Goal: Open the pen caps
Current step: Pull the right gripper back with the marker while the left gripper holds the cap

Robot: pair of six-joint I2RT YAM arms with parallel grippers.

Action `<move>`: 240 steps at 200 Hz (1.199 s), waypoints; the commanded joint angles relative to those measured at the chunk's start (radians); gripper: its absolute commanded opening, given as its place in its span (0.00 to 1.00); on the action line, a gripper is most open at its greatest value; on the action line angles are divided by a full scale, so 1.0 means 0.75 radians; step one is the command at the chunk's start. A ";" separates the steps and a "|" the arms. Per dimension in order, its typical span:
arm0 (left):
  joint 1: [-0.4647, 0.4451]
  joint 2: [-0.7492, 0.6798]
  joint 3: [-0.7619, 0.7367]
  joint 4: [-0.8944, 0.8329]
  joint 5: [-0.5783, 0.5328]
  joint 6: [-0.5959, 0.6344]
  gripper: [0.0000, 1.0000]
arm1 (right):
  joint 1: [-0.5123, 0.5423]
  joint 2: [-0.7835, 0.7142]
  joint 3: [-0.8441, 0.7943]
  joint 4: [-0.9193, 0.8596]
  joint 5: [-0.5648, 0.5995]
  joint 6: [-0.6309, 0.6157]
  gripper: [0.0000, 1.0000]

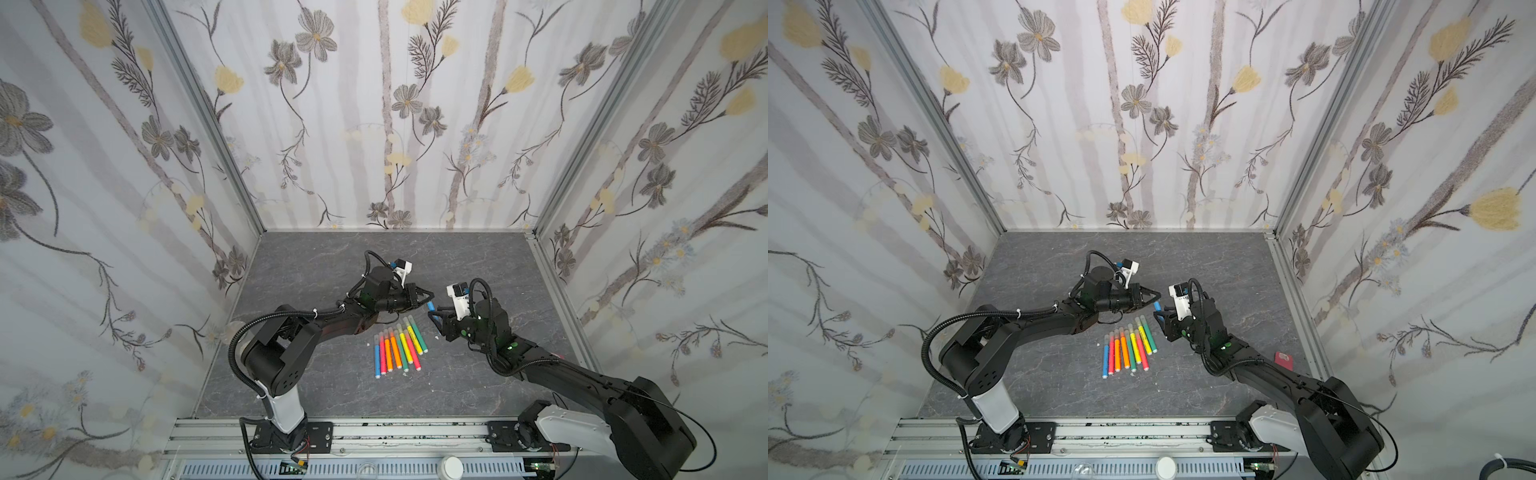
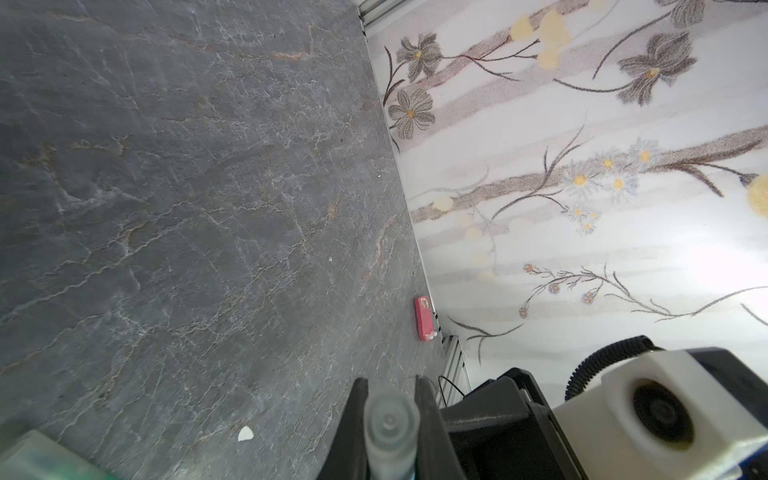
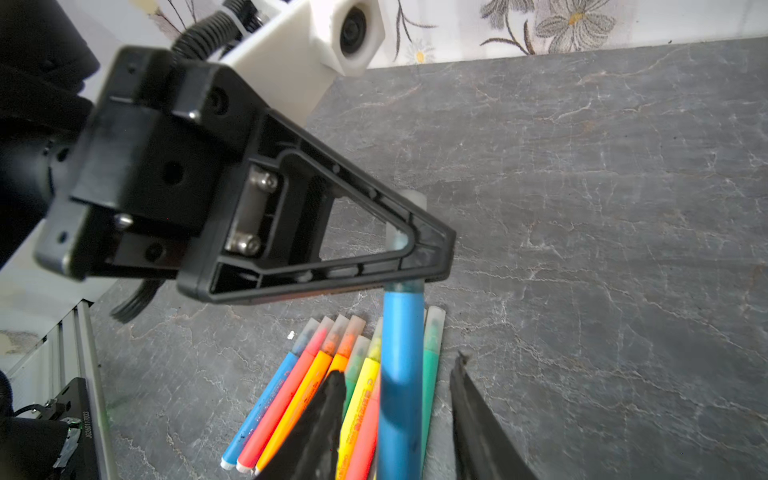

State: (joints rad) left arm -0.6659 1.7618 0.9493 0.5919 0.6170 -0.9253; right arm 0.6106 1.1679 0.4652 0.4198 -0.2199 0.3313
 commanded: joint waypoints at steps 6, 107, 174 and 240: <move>0.000 0.003 -0.018 0.140 0.020 -0.090 0.00 | 0.000 0.036 -0.005 0.169 -0.045 0.006 0.37; -0.001 -0.008 -0.032 0.137 0.011 -0.082 0.00 | 0.003 0.112 0.012 0.230 -0.049 0.026 0.00; 0.028 -0.016 -0.030 0.008 -0.155 0.055 0.00 | 0.016 0.080 -0.014 0.136 -0.046 0.027 0.00; 0.100 -0.001 0.069 -0.114 -0.224 0.156 0.00 | 0.084 0.005 -0.125 0.117 0.017 0.069 0.00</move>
State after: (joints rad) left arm -0.6373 1.7554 0.9668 0.5438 0.6945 -0.8959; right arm 0.6586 1.1980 0.4038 0.5507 -0.1604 0.3695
